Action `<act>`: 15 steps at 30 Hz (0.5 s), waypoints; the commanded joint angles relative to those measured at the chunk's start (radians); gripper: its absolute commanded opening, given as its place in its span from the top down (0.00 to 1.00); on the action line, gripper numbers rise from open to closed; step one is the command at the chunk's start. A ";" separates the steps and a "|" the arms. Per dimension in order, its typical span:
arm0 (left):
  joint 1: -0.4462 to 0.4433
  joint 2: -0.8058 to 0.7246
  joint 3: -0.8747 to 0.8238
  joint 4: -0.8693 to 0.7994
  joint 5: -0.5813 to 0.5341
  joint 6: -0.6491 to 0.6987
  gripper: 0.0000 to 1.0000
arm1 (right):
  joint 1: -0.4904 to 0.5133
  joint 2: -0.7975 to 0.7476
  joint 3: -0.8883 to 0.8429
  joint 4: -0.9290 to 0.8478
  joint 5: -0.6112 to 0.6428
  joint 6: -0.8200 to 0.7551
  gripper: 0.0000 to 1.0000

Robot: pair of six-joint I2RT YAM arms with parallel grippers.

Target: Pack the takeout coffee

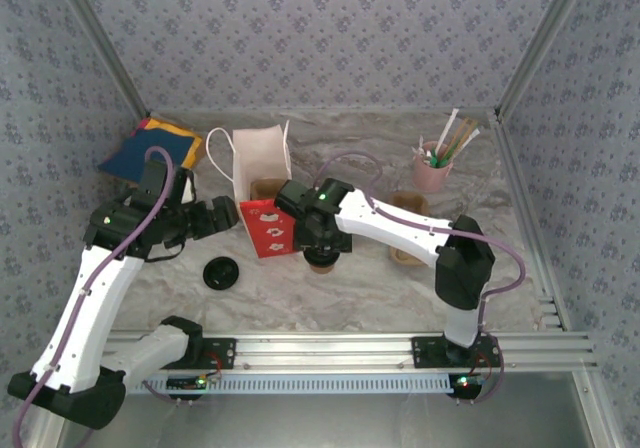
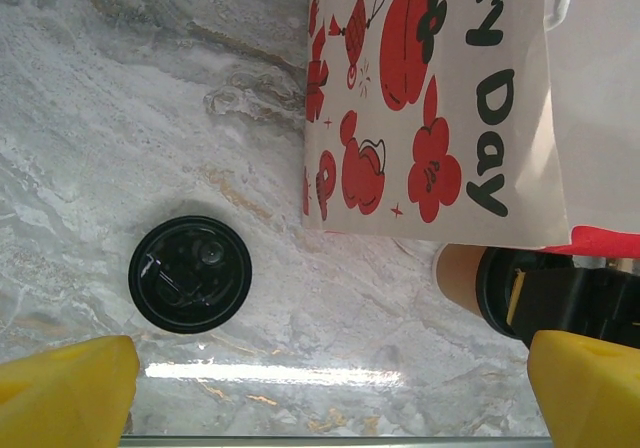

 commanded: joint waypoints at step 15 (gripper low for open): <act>0.010 -0.005 0.011 -0.016 0.028 0.028 0.00 | 0.009 0.055 0.052 -0.043 -0.015 0.015 0.20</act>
